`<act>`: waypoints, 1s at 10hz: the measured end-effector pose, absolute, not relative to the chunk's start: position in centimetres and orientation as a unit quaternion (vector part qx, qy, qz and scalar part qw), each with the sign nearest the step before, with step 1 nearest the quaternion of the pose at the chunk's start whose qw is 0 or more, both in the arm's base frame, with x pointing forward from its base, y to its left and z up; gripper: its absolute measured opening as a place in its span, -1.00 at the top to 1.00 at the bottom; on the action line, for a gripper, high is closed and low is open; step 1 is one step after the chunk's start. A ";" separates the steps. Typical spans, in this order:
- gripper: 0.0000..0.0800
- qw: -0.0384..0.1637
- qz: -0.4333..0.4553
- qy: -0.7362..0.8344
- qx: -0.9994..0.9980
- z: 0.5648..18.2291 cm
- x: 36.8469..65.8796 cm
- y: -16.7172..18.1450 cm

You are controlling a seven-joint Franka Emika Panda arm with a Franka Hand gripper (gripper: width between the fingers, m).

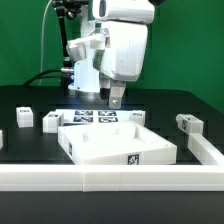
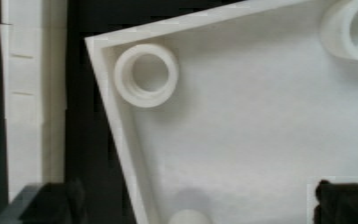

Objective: Assemble one leg

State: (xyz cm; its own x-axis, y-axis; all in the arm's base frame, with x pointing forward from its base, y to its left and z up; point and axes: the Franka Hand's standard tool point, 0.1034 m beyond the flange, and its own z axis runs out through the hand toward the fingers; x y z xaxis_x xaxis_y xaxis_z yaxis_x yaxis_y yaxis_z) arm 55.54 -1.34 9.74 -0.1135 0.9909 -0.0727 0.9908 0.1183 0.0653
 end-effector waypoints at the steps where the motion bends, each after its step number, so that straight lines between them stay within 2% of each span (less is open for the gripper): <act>1: -0.62 0.047 -0.002 0.746 0.664 9.6 55.1 -1.3; 3: -0.62 0.041 -0.007 0.748 0.662 9.1 53.6 -1.3; 6: -0.62 0.024 -0.010 0.748 0.663 6.6 49.1 -2.0; 10: -0.62 0.004 -0.016 0.744 0.668 4.0 45.6 -2.3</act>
Offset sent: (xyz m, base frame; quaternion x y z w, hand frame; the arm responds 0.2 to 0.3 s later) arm -0.0626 0.0025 -0.0191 0.0024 0.0510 -0.0357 0.9981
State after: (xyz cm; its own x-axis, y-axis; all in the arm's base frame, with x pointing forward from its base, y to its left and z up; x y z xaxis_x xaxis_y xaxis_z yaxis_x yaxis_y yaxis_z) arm 45.64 -2.33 4.05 -0.1072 0.9938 -0.0282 0.9941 0.1067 -0.0188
